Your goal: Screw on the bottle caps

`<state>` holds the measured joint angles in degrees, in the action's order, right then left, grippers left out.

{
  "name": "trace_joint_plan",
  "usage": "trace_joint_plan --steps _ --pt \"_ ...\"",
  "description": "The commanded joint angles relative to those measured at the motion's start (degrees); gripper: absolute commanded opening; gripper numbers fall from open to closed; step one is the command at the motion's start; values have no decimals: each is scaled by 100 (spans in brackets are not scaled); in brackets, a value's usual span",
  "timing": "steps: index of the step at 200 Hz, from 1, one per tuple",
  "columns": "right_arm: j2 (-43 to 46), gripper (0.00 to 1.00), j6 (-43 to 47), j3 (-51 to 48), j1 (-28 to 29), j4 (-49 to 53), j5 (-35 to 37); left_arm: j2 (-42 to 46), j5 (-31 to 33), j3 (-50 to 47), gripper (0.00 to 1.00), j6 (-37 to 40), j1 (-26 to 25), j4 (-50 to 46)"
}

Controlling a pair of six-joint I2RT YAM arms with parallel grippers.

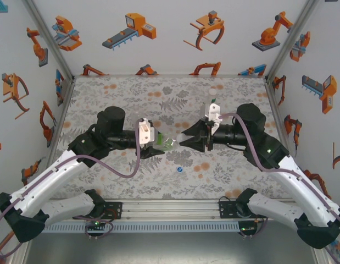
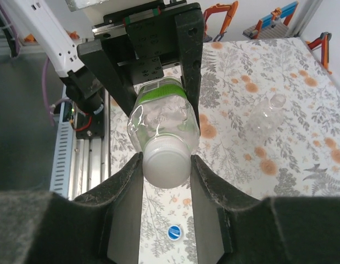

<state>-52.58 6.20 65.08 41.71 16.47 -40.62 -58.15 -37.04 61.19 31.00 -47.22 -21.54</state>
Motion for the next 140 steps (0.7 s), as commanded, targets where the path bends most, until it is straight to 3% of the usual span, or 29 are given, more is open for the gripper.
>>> trace_joint_plan --steps 1,33,73,112,140 --pt "52 0 -1203 -195 -6 -701 427 51 -98 216 0 70 -24 53" --pt "208 0 -2645 -356 71 -873 1385 32 -87 215 0 69 -24 70" --pt "262 0 -4100 -193 96 -106 2291 5 -43 206 0 73 -24 96" --pt "-107 0 -5706 326 108 1100 2742 -68 165 204 0 68 -33 124" --pt "-379 0 -6677 490 109 1224 2606 -124 199 201 0 76 -38 165"
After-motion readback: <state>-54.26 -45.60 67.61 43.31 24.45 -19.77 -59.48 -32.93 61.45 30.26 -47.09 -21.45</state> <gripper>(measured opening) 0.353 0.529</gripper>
